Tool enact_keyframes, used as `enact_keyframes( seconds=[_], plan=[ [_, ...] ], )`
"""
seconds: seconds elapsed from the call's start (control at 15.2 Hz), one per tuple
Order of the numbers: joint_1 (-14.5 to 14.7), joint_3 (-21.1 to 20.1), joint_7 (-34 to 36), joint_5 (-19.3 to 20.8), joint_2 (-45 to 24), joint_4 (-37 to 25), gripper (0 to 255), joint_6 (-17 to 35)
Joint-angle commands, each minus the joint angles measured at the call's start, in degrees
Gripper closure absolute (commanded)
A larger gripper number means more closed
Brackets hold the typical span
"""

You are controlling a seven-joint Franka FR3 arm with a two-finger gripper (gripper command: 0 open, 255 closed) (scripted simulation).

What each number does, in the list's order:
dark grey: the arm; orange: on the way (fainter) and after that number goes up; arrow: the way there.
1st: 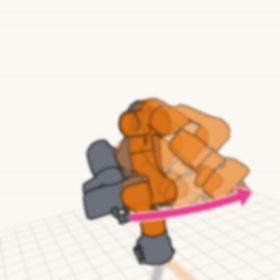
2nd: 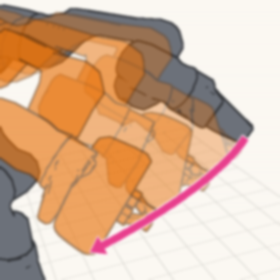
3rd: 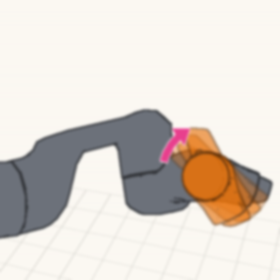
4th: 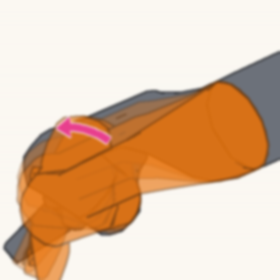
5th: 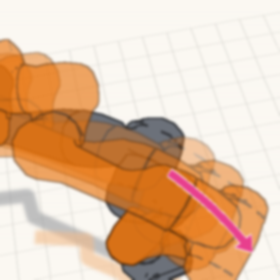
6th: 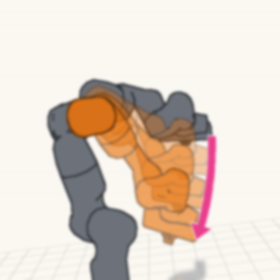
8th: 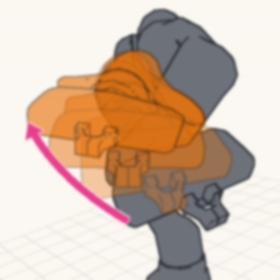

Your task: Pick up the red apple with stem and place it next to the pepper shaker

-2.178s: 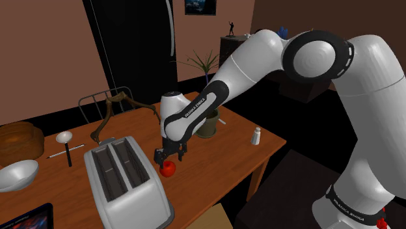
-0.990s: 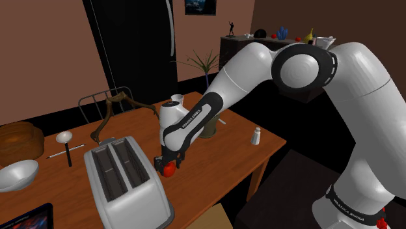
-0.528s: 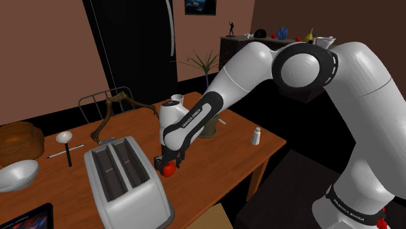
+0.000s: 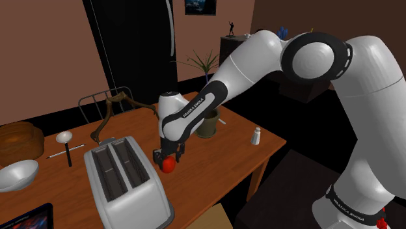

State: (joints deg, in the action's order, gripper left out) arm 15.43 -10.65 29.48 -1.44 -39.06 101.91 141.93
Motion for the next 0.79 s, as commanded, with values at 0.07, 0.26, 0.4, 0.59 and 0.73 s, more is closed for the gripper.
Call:
enact_keyframes(
  seconds=[0.07, 0.26, 0.4, 0.59, 0.73],
  plan=[
    [-0.07, -0.19, 0.18, -0.16, 1.71, 0.26, 255, -1.43],
    [-0.23, -0.37, 0.25, -0.34, 3.4, 0.44, 255, -2.93],
    [-0.33, -0.48, 0.3, -0.46, 4.5, 0.49, 255, -3.97],
    [-0.48, -0.65, 0.37, -0.64, 6.09, 0.48, 255, -5.56],
    [-0.57, -0.75, 0.42, -0.76, 7.11, 0.4, 255, -6.64]
  ],
)
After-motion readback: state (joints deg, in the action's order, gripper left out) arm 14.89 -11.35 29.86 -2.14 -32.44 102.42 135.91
